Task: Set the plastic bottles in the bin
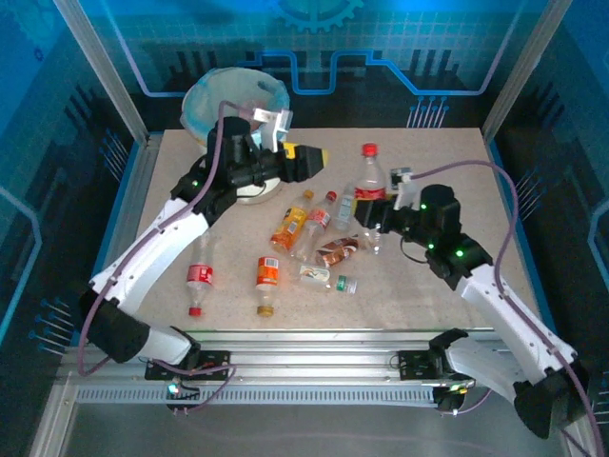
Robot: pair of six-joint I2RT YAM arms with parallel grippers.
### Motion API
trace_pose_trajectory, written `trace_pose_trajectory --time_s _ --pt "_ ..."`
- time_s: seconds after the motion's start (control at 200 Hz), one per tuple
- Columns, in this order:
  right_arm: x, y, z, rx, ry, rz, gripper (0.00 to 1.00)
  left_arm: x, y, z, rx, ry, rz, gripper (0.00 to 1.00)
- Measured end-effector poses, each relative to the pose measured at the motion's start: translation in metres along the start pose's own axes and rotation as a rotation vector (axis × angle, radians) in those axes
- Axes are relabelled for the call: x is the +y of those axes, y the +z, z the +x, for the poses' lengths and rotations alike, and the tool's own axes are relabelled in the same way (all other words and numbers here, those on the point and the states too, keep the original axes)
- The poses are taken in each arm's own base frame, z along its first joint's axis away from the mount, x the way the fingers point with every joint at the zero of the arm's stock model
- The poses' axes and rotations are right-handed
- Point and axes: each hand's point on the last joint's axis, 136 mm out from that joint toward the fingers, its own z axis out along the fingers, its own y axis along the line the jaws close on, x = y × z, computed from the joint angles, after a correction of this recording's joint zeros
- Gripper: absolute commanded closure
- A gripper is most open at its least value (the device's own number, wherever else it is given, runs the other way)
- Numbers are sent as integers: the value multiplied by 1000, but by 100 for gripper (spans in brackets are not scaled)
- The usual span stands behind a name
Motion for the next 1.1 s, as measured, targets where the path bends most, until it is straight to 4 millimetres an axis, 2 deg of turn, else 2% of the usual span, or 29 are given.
trace_pose_trajectory --time_s 0.1,0.21,0.395,0.53,0.69,0.75,0.825,0.915,1.015,1.101 --pt "29 21 -3 37 -72 -91 49 -4 -6 7 -5 22 32 20" --pt "52 41 -9 47 -125 -164 51 -15 -14 4 -34 51 81 23" --pt "73 62 3 67 -160 -242 51 -29 -23 -7 -102 80 130 32" --pt "80 72 8 89 -179 -262 52 -24 -22 -9 -117 72 112 52" --pt "84 74 5 82 -192 -271 50 -14 -23 -13 -141 78 72 76" --pt "83 75 6 84 -191 -266 47 -12 -22 -13 -144 94 61 82" --pt "82 77 6 86 -190 -262 43 -10 -22 -14 -147 98 53 83" --pt "81 77 5 89 -195 -257 29 -8 -22 -14 -153 97 41 85" --pt "81 77 4 89 -213 -240 16 -4 -23 -16 -167 95 14 92" --pt "79 78 0 79 -223 -215 11 1 -24 -16 -170 100 -20 99"
